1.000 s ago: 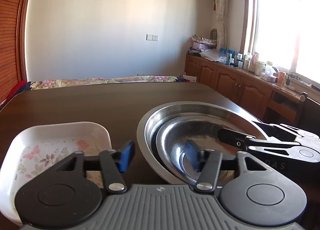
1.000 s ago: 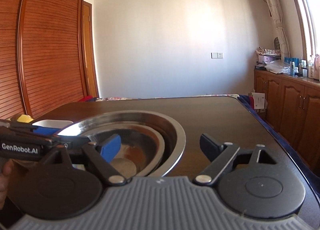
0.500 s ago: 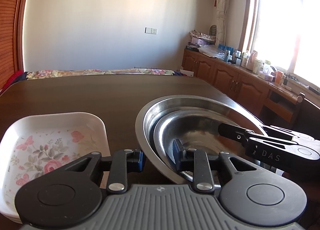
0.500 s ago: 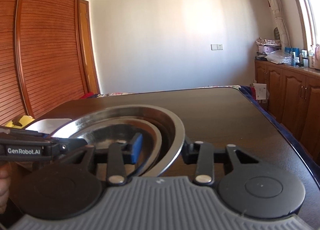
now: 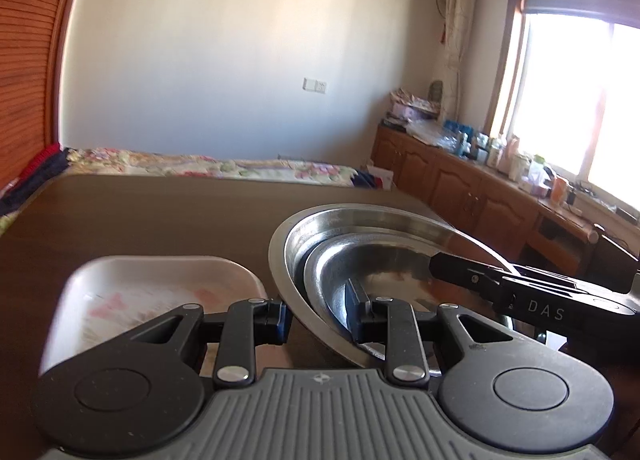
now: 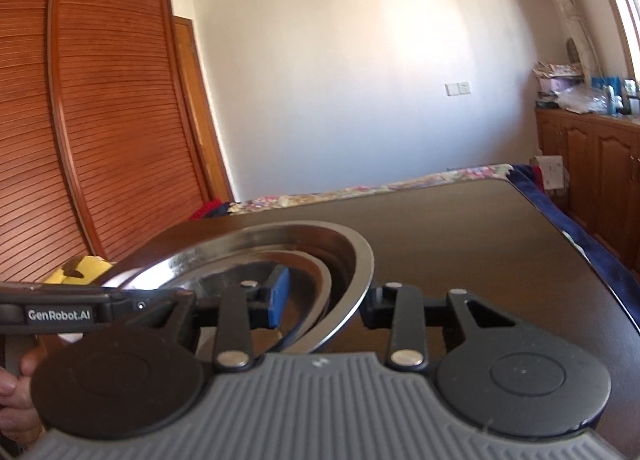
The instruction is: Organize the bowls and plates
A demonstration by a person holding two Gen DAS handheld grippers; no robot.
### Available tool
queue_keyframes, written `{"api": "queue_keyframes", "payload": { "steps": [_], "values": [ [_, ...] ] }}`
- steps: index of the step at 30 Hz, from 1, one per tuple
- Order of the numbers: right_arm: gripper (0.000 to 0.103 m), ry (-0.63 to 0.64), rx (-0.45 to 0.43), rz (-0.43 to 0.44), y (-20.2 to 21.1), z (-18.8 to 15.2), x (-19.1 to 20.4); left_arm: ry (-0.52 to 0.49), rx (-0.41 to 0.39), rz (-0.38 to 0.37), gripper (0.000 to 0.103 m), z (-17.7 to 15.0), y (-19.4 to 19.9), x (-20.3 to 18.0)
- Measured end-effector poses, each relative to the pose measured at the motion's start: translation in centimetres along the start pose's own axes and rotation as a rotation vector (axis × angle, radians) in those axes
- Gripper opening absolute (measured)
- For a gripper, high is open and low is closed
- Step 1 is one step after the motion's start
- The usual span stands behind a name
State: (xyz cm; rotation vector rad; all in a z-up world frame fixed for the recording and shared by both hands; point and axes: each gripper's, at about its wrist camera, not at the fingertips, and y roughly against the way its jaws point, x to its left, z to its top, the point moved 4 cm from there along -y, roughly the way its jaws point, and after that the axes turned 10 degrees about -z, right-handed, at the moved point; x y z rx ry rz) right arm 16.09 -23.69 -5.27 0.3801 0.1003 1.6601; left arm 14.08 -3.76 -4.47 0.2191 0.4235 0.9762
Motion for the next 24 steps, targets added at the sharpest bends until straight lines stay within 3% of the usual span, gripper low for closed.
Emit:
{"api": "queue_keyframes", "payload": {
  "steps": [15,24],
  "values": [
    [0.038,0.11,0.042,0.156,-2.4,0.5,7.6,0.032,-0.039,0.138,0.029,0.2,4.9,6.9],
    [0.038,0.156,0.057,0.186,-2.8,0.2,9.7,0.049,-0.038,0.172,0.029,0.0,5.5,8.1]
  ]
}}
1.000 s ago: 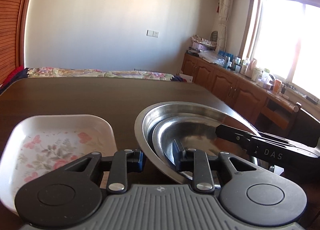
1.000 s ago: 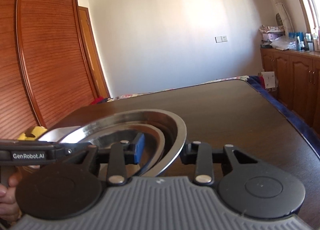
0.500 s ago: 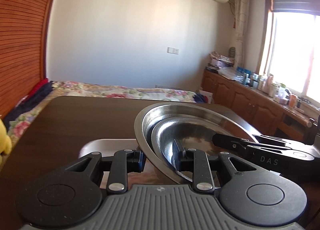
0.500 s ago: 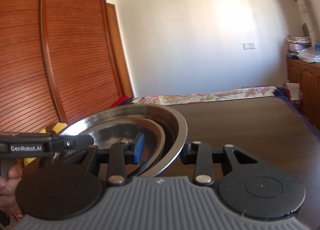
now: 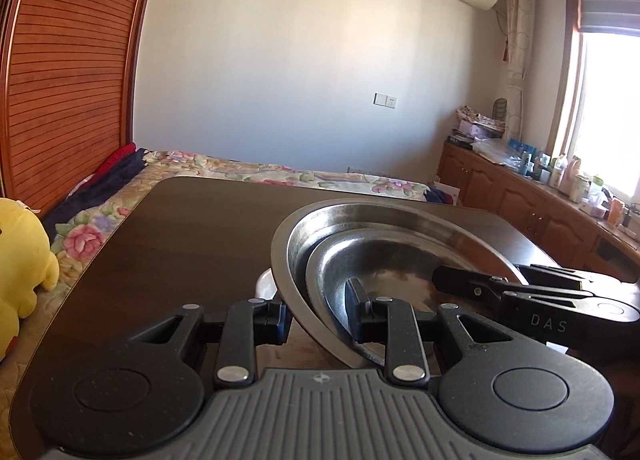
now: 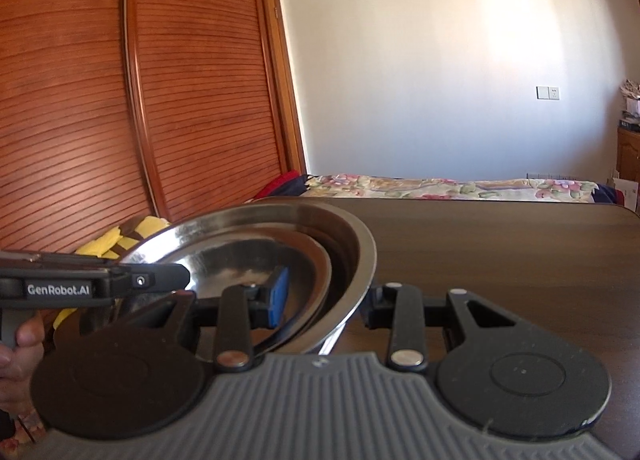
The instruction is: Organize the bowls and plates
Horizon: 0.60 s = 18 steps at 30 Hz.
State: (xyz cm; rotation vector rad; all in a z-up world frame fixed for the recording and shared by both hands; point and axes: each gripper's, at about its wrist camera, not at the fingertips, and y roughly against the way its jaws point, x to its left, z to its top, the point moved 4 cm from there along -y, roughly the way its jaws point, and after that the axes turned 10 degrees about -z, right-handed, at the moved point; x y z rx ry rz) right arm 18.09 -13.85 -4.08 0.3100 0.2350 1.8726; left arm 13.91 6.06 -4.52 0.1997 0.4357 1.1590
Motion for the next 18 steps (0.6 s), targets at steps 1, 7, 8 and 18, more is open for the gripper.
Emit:
{"api": "queue_keyframes", "payload": {
  "steps": [1,7,8,18],
  "values": [
    [0.038,0.002,0.005,0.003,-0.05,-0.05,0.13,0.003,0.002,0.0,0.029,-0.06,0.06,0.07],
    [0.038,0.002,0.031,0.012,-0.43,-0.4,0.68,0.005,0.021,0.013,0.029,-0.59,-0.1,0.29],
    [0.038,0.001,0.033,0.012,-0.43,-0.47,0.63,0.006,0.024,0.015,0.029,-0.75,-0.09,0.31],
    [0.039,0.014,0.051,0.012,-0.75,-0.87,0.96,-0.005,0.04,0.047,0.031,-0.98,-0.33,0.59]
  ]
}}
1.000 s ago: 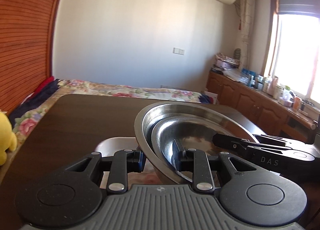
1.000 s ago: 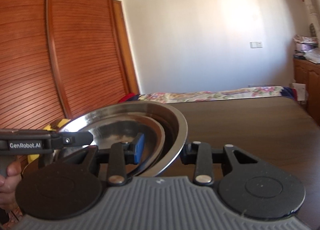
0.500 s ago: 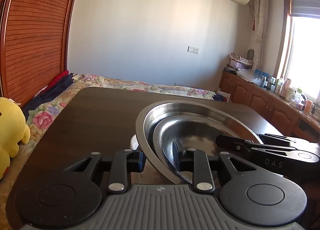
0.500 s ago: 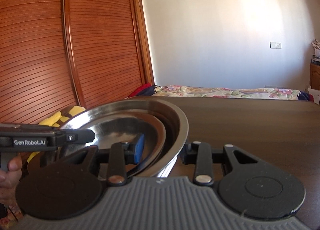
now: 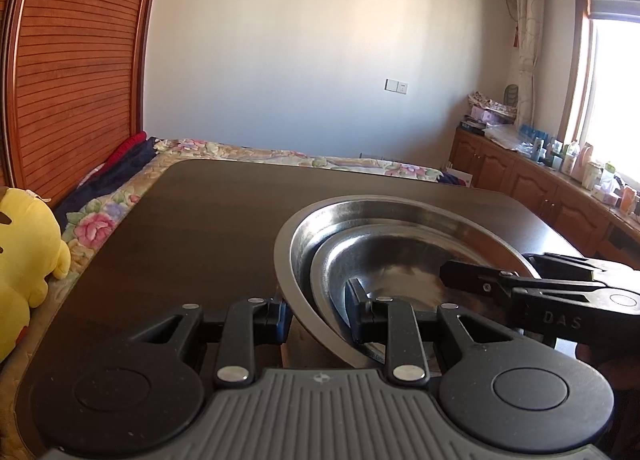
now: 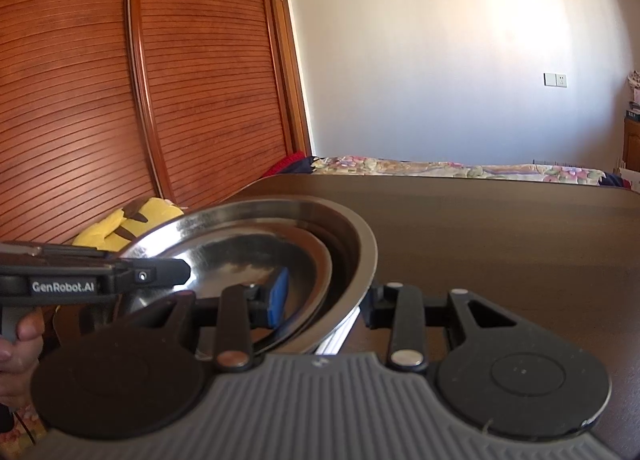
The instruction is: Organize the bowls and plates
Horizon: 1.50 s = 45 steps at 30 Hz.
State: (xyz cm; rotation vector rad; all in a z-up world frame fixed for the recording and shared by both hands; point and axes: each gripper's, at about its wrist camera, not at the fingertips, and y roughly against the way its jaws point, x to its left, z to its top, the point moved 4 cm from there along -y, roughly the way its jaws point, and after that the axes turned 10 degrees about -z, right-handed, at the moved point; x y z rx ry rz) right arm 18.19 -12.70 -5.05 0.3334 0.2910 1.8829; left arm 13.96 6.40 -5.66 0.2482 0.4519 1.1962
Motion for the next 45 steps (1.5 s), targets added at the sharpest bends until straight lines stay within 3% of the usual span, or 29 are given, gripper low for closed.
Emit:
{"api": "queue_keyframes", "payload": {
  "steps": [3,7,12,16,24,33,45],
  "values": [
    [0.056,0.023,-0.011,-0.015,0.2,0.1,0.3,-0.015,-0.006,0.028,0.049,0.3,0.3,0.0],
    [0.063,0.019,-0.017,-0.03,1.0,0.4,0.0,-0.034,-0.025,0.064,0.076,0.6,1.1,-0.1],
    [0.069,0.006,-0.039,-0.077,2.8,0.8,-1.1,-0.056,-0.053,0.085,0.094,1.4,2.2,-1.0],
    [0.084,-0.002,-0.058,-0.125,4.4,0.9,-2.0,-0.091,-0.07,0.101,0.103,1.9,3.1,-2.3],
    [0.103,-0.03,-0.088,-0.209,7.2,0.9,-3.7,-0.127,-0.086,0.1,0.103,2.4,4.0,-4.5],
    [0.103,-0.058,-0.107,-0.309,9.4,0.7,-4.3,-0.176,-0.083,0.13,0.103,1.9,4.3,-7.6],
    [0.103,-0.069,-0.117,-0.39,10.5,-0.2,-4.3,-0.19,-0.065,0.106,0.103,-0.1,4.3,-9.6]
  ]
}}
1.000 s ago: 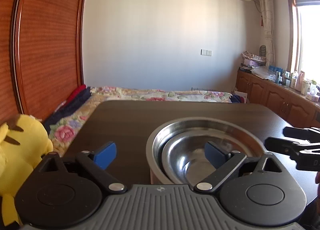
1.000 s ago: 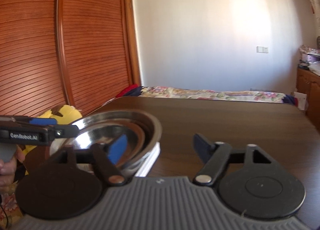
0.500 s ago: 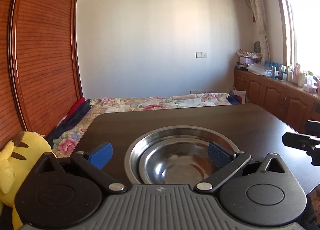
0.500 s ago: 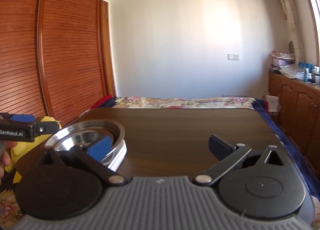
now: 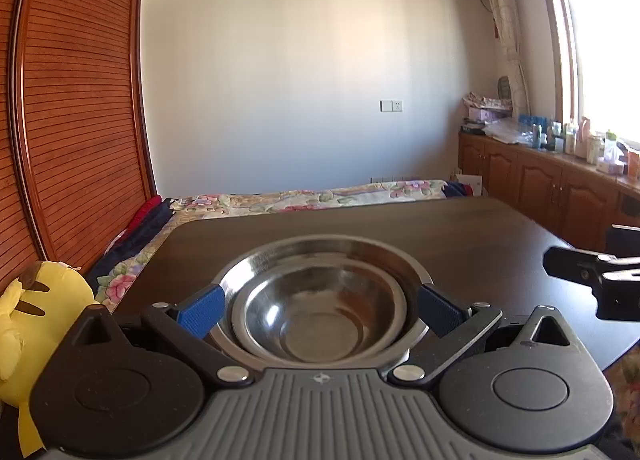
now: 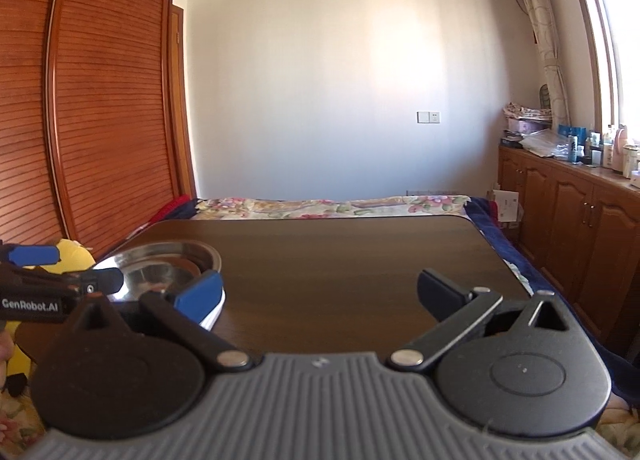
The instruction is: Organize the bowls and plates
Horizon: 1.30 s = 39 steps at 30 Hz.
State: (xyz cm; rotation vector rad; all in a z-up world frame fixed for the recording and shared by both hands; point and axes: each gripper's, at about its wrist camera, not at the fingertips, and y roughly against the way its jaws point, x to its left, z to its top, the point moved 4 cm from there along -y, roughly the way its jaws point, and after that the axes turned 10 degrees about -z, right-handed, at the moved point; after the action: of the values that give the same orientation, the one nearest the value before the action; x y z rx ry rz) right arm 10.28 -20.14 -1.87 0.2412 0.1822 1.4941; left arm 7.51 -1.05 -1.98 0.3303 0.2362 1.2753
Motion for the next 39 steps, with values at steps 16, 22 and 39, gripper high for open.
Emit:
{"api": "queue_keyframes", "payload": {
  "steps": [16,22,39],
  "values": [
    [0.103,0.011,0.01,-0.016,-0.1,-1.4,0.7,0.009,0.037,0.026,0.103,-1.7,0.1,0.8],
    [0.103,0.007,0.012,-0.021,0.0,-1.5,0.5,0.009,0.037,0.027,0.103,-1.8,0.1,0.8],
    [0.103,0.003,0.011,-0.031,0.0,-1.4,-0.1,0.01,0.036,0.03,0.103,-1.8,0.1,1.0]
  ]
}}
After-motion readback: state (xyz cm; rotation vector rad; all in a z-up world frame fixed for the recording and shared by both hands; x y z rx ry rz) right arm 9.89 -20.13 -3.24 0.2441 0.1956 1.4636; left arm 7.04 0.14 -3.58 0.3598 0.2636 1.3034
